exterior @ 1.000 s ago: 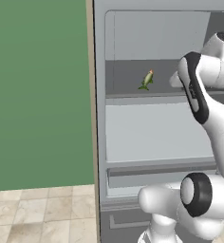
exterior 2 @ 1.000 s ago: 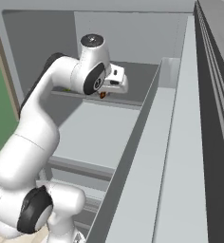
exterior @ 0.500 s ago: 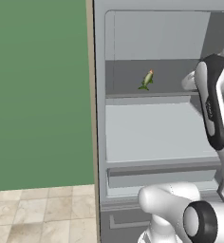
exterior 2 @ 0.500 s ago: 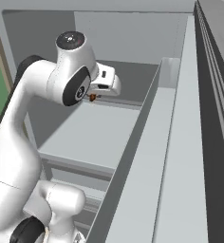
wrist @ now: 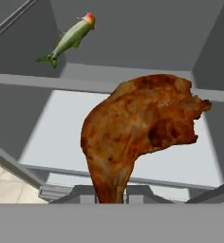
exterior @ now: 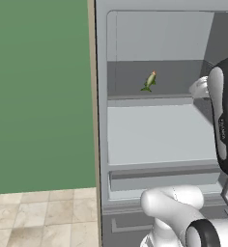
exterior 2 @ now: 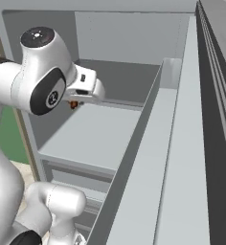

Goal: Gather the squash and mushroom from the fridge and place them on a tray on the dining counter. Then gather the chicken drumstick and fish from the fridge and place them on the other tray.

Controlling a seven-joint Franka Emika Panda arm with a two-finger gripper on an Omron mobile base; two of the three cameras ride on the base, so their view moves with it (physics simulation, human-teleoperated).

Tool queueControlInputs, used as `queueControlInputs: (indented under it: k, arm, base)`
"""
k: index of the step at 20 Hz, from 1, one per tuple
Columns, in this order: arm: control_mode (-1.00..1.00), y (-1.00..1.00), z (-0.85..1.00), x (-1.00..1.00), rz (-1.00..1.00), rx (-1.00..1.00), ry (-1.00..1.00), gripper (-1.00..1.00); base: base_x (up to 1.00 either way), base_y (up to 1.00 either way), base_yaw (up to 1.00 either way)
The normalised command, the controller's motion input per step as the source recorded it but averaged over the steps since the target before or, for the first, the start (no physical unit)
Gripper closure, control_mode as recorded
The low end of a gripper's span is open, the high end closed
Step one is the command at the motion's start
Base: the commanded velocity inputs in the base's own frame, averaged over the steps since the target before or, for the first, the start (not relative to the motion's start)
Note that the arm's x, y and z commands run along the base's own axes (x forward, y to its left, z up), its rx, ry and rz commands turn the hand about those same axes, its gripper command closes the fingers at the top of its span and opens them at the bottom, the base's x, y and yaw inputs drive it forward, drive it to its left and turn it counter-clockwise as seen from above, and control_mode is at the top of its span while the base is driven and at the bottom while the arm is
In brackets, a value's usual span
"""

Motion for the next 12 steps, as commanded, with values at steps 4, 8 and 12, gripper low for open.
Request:
queueControlInputs:
  k: [4,8,12]
  arm:
    - [-1.00,0.51,0.00,-0.38,-0.04,-0.01,0.03,1.00]
    - [-1.00,0.23,-0.12,-0.31,0.00,-0.01,0.03,1.00]
    - [-1.00,0.00,-0.07,-0.02,0.00,0.00,0.01,1.00]
  base:
    - [0.00,0.00,0.00]
    - [0.00,0.00,0.00]
    - [0.00,0.00,0.00]
